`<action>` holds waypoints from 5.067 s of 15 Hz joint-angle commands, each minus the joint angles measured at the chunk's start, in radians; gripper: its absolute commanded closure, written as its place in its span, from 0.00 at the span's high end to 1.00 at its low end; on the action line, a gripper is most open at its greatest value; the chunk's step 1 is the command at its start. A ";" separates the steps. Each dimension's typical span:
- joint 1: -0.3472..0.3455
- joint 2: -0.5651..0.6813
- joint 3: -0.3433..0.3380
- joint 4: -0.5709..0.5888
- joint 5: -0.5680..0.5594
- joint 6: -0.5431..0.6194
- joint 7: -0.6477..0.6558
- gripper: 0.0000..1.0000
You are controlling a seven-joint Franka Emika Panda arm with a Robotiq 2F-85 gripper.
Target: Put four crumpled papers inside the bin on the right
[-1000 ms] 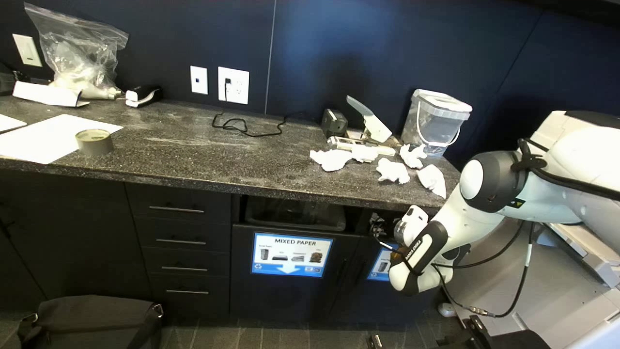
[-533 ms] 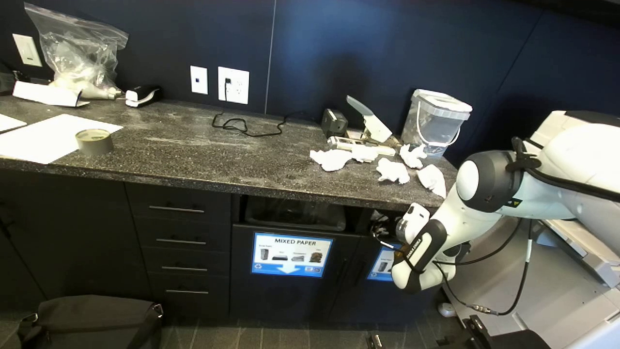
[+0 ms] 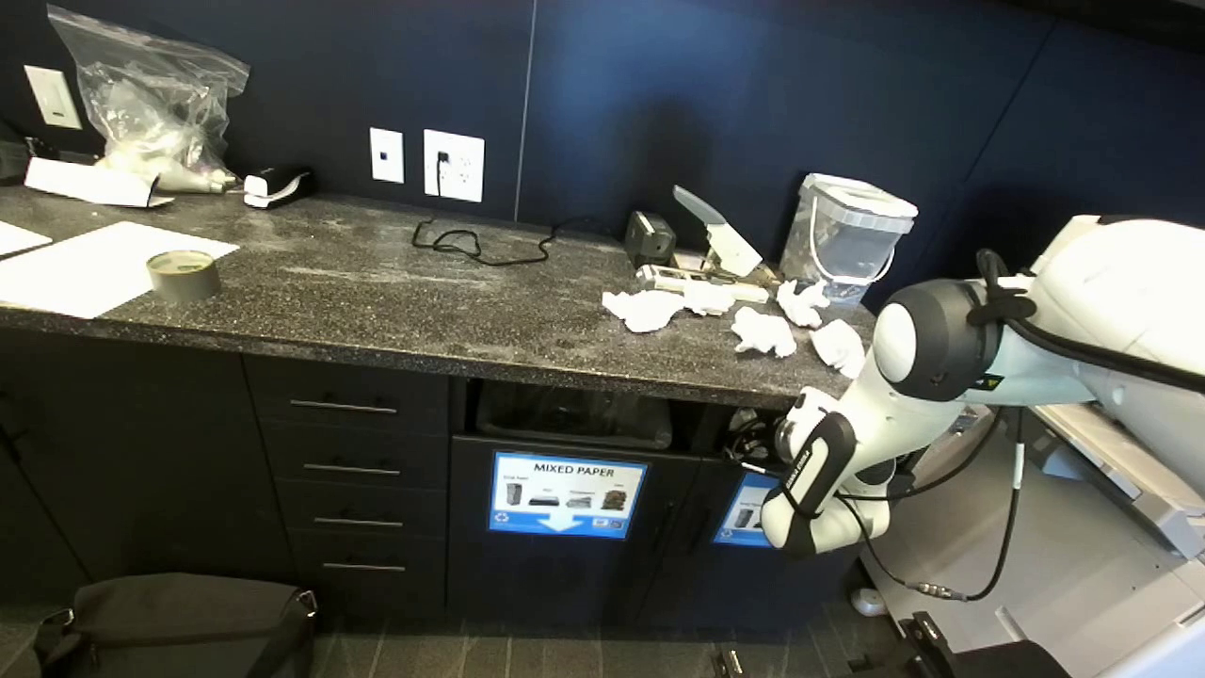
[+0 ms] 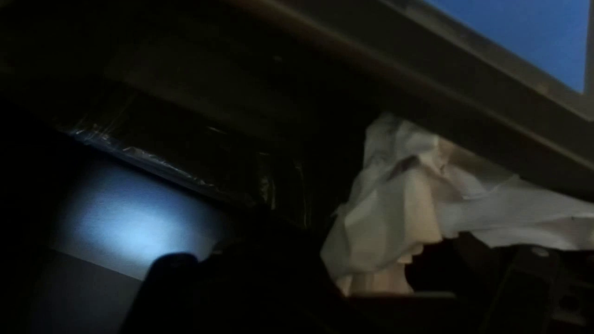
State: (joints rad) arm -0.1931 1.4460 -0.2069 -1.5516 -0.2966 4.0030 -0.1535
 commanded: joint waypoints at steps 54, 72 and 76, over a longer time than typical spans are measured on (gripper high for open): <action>0.228 -0.449 0.189 0.561 0.523 -1.921 0.782 1.00; 0.279 -0.183 0.108 0.878 0.354 -1.933 1.067 0.75; 0.273 -0.166 0.116 0.899 0.341 -1.935 1.052 0.43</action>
State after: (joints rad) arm 0.0740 1.2333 -0.0753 -0.7388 0.0624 2.0937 0.8868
